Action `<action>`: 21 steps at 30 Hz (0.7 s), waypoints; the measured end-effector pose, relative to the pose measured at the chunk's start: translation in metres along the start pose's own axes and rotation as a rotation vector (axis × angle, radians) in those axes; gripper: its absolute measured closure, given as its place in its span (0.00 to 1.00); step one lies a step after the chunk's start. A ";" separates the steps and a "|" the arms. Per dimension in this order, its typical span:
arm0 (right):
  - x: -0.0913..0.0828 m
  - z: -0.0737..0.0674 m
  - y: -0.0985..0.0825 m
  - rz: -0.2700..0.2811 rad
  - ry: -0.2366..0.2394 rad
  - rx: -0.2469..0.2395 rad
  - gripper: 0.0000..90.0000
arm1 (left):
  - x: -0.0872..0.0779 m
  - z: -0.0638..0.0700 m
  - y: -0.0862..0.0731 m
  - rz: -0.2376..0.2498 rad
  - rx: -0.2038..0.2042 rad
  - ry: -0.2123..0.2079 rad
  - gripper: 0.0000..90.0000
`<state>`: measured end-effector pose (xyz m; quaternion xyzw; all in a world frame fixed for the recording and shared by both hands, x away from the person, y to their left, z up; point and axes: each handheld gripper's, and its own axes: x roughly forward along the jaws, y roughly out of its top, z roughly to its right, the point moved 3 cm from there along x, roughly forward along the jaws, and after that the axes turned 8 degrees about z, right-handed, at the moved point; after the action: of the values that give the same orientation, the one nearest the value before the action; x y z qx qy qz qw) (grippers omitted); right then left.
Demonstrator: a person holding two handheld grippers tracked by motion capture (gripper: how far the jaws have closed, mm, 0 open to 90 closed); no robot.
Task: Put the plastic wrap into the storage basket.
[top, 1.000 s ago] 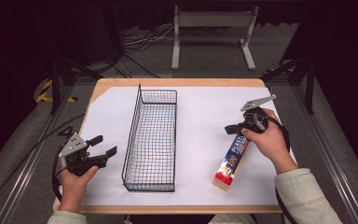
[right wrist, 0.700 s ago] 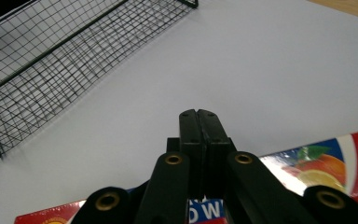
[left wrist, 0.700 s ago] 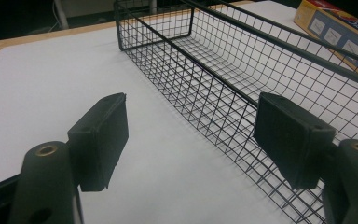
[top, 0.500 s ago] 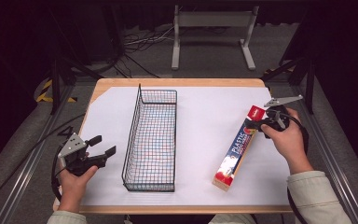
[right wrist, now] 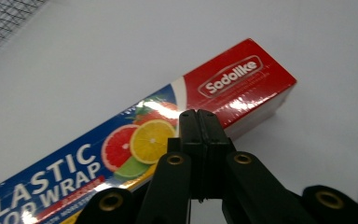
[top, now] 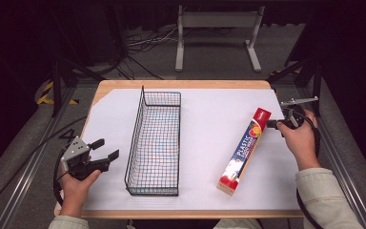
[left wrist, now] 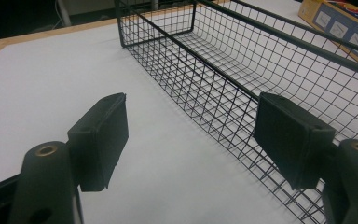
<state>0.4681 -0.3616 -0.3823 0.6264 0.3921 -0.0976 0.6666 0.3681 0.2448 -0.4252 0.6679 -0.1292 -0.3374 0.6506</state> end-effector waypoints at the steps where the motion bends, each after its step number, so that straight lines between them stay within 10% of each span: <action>1: 0.001 0.002 -0.001 -0.002 -0.007 -0.001 1.00 | 0.000 0.000 0.000 0.000 0.001 0.002 0.30; 21: 0.036 0.020 -0.015 -0.110 -0.134 0.009 1.00 | -0.002 0.000 -0.002 -0.004 -0.010 -0.002 0.29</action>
<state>0.4911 -0.3699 -0.4185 0.5989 0.3800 -0.1773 0.6823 0.3663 0.2465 -0.4261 0.6645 -0.1268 -0.3401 0.6532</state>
